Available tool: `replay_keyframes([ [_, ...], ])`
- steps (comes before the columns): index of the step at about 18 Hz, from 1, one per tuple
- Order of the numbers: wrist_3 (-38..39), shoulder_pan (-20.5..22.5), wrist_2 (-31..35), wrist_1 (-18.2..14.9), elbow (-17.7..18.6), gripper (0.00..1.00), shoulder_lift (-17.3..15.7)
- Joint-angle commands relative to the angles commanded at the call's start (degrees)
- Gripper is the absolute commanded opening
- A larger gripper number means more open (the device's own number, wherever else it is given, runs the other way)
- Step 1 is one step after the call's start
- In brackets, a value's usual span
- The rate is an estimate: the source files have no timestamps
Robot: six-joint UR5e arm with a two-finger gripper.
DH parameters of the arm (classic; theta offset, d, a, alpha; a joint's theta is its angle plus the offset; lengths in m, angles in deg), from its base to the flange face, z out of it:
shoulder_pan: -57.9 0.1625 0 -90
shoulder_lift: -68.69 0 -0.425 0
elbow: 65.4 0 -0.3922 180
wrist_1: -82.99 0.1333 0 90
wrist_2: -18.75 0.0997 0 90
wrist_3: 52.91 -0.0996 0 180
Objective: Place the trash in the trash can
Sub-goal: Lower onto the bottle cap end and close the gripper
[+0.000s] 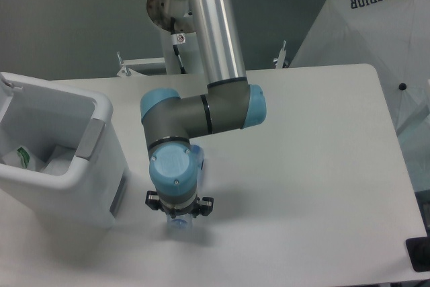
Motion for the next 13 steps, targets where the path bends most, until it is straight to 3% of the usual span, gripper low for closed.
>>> replay_keyframes([
  [3,-0.52,1.40,-3.16,0.71,0.00,0.60,-1.94],
  [11,-0.62,2.46,-7.03,3.69,0.00,0.59,-6.68],
  [13,-0.62,2.81,-8.96,5.01,-0.17,0.59,-9.23],
])
